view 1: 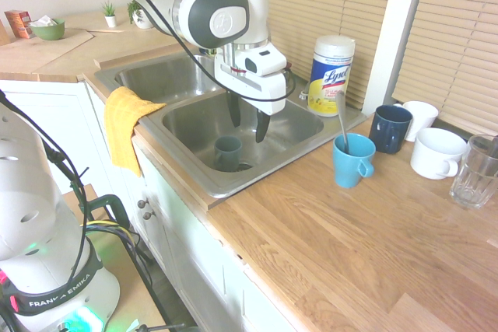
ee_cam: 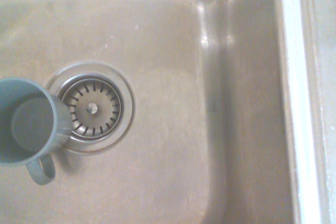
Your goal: Put the spoon into the sink
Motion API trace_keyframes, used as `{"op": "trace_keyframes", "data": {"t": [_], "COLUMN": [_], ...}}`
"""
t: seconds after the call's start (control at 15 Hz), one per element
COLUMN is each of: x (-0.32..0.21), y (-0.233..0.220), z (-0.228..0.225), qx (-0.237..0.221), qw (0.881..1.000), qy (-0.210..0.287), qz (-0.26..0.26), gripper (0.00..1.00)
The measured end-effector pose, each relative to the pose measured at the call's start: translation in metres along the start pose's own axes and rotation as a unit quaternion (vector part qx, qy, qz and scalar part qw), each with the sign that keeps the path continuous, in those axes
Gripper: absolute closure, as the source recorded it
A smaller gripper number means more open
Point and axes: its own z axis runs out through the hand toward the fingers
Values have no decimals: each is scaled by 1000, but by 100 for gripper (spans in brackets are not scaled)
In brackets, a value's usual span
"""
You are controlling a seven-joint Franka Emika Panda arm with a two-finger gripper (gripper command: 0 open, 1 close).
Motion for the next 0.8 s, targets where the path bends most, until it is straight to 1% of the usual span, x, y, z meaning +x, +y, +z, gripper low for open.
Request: {"op": "trace_keyframes", "data": {"t": [0.13,0.2,0.47,0.6,0.8], "x": [0,3,22,37,70], "y": [0,0,2,10,25], "z": [0,-1,-13,-19,-20], "qx": [-2,-1,8,15,13], "qw": [1000,1000,996,992,981], "qy": [2,13,92,122,184], "qz": [1,3,19,30,59], "gripper": [0,0,0,0,0]}}
